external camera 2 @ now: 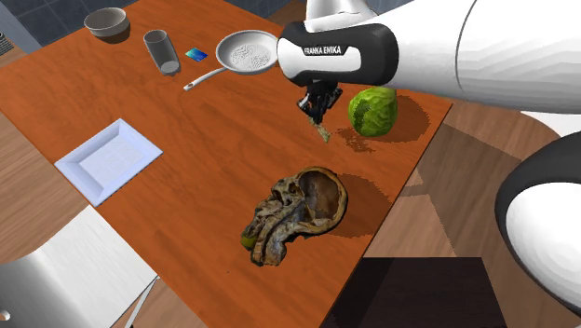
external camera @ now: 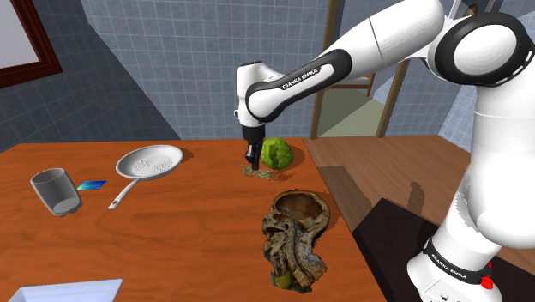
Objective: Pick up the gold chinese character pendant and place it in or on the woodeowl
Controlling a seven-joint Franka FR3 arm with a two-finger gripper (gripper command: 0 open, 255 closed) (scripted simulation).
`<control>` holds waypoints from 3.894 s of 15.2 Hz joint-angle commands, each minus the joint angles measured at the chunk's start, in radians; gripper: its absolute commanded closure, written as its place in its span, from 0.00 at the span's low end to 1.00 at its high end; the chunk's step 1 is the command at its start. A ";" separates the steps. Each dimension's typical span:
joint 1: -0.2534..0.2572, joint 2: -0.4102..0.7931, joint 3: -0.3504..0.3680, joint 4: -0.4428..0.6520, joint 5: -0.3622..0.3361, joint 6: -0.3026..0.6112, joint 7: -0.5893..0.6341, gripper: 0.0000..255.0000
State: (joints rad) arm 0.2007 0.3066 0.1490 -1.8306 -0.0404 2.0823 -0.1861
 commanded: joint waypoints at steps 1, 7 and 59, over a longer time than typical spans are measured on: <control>-0.001 -0.016 0.001 0.005 0.003 -0.022 -0.001 1.00; 0.056 0.262 -0.005 0.436 -0.047 -0.440 0.041 0.00; 0.123 0.186 -0.054 0.058 -0.096 0.116 0.368 1.00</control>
State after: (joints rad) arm 0.3242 0.4925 0.0952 -1.7727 -0.1365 2.1987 0.1816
